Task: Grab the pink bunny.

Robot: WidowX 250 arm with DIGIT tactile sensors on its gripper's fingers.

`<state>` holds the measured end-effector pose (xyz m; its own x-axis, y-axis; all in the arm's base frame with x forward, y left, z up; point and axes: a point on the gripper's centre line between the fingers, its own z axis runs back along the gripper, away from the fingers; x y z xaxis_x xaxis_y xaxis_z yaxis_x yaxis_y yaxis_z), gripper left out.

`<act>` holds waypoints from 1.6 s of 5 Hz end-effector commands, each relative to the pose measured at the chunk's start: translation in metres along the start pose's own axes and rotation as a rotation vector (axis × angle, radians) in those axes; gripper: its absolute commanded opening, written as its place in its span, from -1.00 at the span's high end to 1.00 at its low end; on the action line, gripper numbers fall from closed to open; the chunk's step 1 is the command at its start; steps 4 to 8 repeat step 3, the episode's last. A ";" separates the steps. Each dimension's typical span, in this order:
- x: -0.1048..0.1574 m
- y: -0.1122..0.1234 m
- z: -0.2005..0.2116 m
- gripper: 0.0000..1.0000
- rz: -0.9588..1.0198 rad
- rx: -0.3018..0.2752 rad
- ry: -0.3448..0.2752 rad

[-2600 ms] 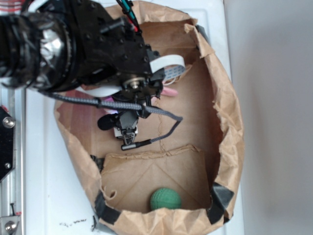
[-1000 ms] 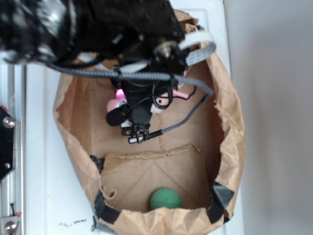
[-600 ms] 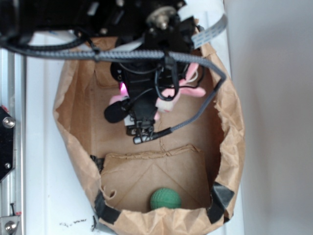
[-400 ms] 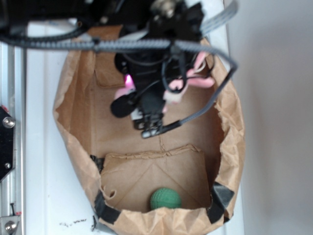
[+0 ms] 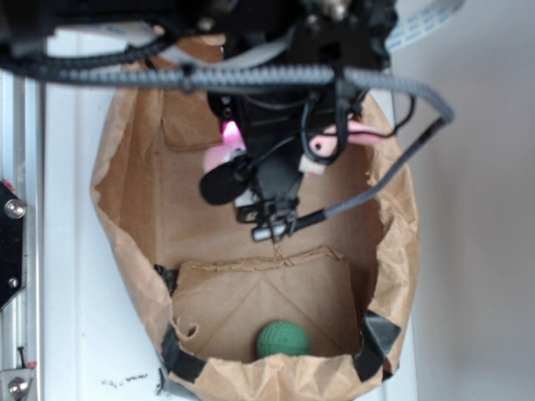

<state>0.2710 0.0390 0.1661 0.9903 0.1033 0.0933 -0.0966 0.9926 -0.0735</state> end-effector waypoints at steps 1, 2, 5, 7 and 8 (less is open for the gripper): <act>-0.028 -0.018 0.058 1.00 -0.076 0.026 -0.217; -0.031 -0.020 0.057 1.00 -0.078 0.050 -0.202; -0.028 -0.020 0.047 1.00 -0.073 0.116 -0.215; -0.028 -0.020 0.047 1.00 -0.073 0.116 -0.215; -0.028 -0.020 0.047 1.00 -0.073 0.116 -0.215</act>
